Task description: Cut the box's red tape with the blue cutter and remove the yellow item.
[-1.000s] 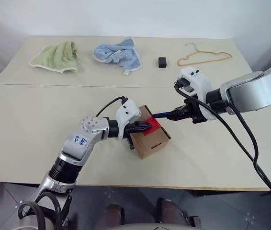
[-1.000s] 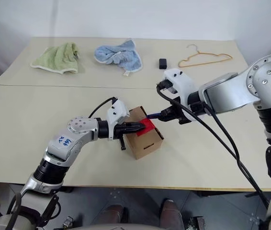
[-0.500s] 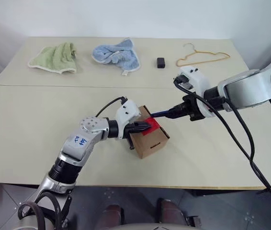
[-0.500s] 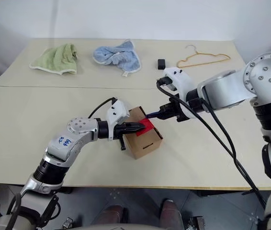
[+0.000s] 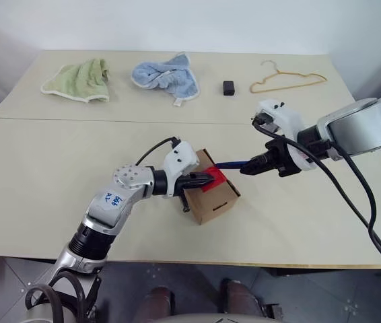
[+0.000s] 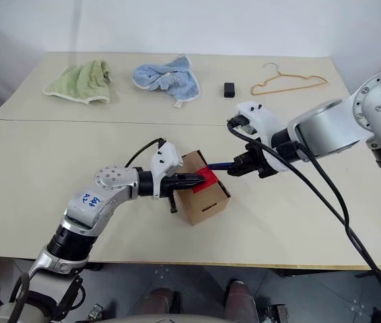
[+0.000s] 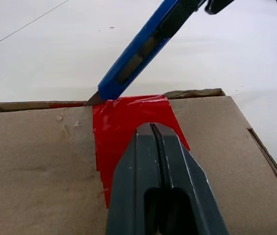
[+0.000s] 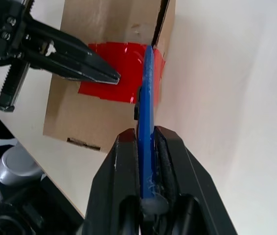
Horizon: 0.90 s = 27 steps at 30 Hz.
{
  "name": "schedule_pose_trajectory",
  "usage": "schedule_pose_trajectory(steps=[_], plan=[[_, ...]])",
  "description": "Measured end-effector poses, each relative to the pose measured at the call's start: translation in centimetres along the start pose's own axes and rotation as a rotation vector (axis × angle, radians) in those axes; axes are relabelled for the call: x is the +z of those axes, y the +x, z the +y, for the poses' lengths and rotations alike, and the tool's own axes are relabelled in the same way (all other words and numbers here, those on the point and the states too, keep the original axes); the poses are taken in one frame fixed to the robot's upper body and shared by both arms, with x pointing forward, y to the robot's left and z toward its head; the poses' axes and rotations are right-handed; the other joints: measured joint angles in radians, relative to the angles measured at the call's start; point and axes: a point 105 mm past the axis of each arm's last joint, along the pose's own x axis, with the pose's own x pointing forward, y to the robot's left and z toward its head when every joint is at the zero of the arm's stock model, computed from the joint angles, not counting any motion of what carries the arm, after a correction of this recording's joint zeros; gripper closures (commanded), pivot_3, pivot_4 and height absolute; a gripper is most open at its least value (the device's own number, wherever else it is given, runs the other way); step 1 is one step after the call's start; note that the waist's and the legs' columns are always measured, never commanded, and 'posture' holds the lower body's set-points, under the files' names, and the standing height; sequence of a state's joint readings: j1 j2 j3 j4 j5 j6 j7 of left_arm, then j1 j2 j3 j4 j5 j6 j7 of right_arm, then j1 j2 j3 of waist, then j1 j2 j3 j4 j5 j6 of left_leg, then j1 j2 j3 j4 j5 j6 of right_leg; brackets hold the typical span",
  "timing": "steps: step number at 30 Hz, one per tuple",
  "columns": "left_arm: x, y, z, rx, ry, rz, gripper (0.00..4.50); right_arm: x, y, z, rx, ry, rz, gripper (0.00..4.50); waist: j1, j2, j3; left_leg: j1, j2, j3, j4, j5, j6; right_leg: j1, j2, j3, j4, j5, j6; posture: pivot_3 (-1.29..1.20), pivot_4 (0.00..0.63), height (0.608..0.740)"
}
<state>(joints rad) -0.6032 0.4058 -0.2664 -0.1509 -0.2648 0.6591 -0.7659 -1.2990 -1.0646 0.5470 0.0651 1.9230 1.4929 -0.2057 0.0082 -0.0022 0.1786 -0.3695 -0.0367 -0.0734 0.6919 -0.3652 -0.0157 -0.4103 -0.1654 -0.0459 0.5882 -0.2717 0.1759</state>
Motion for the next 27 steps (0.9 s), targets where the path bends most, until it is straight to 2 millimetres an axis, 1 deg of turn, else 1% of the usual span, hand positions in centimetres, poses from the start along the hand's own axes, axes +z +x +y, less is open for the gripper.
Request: schedule_pose_trajectory(steps=[6, 12, 21, 27], plan=[[0.0, 0.1, -0.1, -0.004, 0.001, 0.001, 4.5, -0.5, -0.1, 0.0, -0.005, -0.01, 0.02, 4.33, 0.005, 0.0, 0.0, 0.0, 0.0, 0.0, 0.0, 0.0, 0.0, 0.0, 0.0, 0.0, 0.0, 0.0, 0.0, 0.0, 0.15, 0.74], [0.0, 0.1, -0.1, -0.004, 0.0, 0.002, 4.5, -0.5, 0.0, 0.0, -0.007, -0.008, 0.022, 4.33, 0.005, 0.0, 0.0, 0.0, 0.0, 0.0, 0.0, 0.0, 0.0, 0.0, 0.0, 0.0, 0.0, 0.0, 0.0, 0.0, 0.15, 0.74], [0.0, 0.0, 0.0, -0.001, -0.002, 0.004, 4.5, 0.8, 0.2, 0.2, -0.014, -0.021, 0.08, 4.33, 0.003, 0.0, 0.0, 0.001, 0.0, 0.0, 0.0, 0.0, 0.0, 0.0, 0.0, 0.0, 0.001, 0.0, 0.0, 0.0, 0.15, 0.74], [-0.1, 0.1, 0.0, 0.0, -0.004, 0.004, 4.5, 1.0, 0.1, 0.3, -0.012, -0.025, 0.114, 4.33, 0.004, 0.0, 0.0, 0.001, 0.0, 0.0, 0.0, 0.0, 0.0, 0.0, 0.0, 0.0, 0.001, 0.0, 0.0, 0.0, 0.15, 0.74]])
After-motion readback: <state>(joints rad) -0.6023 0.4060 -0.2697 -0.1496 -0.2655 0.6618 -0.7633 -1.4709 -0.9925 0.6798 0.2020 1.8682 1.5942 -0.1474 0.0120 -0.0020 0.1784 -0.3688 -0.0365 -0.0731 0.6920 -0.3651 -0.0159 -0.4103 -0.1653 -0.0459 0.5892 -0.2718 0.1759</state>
